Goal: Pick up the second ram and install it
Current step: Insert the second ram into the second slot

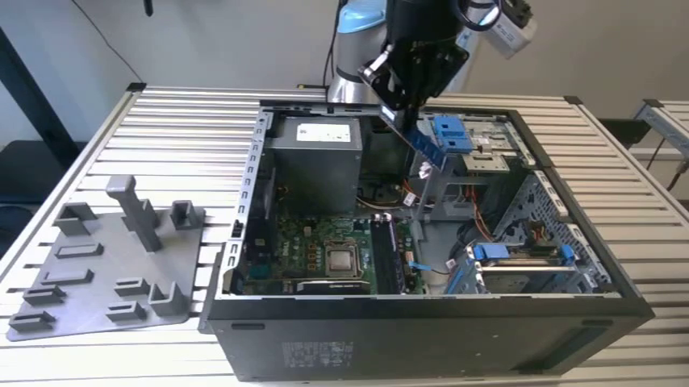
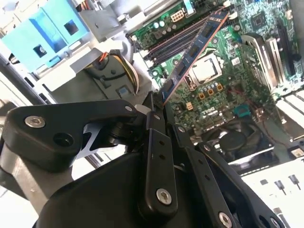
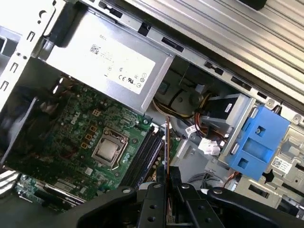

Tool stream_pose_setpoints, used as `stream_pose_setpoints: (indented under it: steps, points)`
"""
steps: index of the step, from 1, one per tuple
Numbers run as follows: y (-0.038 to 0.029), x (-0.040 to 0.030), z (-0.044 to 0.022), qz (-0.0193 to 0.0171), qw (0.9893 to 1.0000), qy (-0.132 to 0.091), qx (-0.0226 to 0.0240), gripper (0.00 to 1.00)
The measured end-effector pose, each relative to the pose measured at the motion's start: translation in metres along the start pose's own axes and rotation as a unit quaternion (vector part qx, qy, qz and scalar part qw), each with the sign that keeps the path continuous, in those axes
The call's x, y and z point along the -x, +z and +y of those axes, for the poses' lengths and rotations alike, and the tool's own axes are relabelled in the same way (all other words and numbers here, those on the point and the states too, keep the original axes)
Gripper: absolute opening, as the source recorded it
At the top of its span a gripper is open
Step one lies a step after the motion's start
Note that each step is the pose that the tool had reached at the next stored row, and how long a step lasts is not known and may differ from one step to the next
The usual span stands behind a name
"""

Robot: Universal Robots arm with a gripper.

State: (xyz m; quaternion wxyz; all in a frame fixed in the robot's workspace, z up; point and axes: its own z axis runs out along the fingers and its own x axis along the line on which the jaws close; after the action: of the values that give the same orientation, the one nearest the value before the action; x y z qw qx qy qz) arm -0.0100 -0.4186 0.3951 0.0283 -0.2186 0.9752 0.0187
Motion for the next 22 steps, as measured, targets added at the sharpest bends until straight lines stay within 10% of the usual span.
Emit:
stream_pose_setpoints:
  steps: [6,22]
  points:
    - [0.0017,-0.0001,0.0,-0.0013,0.9985,0.054,-0.0035,0.15]
    - [0.0066,-0.0004,-0.0001,0.0051,0.9886,0.15,-0.0064,0.15]
